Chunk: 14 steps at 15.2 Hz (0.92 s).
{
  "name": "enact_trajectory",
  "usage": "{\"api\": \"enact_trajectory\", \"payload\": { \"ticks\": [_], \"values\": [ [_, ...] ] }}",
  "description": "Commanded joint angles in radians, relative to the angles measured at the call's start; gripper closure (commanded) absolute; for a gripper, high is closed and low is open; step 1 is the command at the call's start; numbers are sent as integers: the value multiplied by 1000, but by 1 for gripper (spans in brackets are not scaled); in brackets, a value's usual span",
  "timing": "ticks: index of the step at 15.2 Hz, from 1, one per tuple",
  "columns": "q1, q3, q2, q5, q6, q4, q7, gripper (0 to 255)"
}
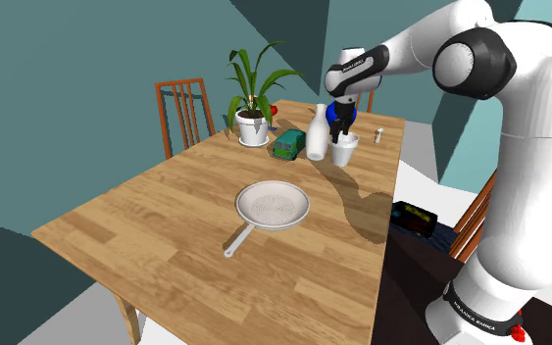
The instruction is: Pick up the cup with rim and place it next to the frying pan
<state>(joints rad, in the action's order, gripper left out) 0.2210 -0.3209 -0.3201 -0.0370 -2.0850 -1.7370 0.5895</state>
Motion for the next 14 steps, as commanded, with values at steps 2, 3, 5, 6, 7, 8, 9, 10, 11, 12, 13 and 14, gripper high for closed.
{"api": "enact_trajectory", "payload": {
  "ticks": [2, 3, 5, 6, 7, 8, 9, 10, 11, 12, 13, 14],
  "values": [
    [4, 1, -17, -6, -32, -15, 6, 0],
    [5, 2, -23, -8, -44, -21, 7, 0],
    [7, 3, -33, -12, -62, -29, 9, 0],
    [7, 3, -33, -12, -61, -29, 9, 0],
    [7, 3, -33, -12, -61, -29, 9, 0],
    [7, 3, -33, -12, -61, -29, 9, 0],
    [7, 3, -33, -12, -61, -29, 9, 0],
    [7, 3, -33, -12, -61, -29, 9, 0],
    [7, 3, -33, -12, -61, -29, 9, 0],
    [7, 3, -33, -12, -61, -29, 9, 0],
    [7, 3, -33, -12, -61, -29, 9, 255],
    [7, 3, -33, -12, -61, -29, 9, 255]
  ]
}}
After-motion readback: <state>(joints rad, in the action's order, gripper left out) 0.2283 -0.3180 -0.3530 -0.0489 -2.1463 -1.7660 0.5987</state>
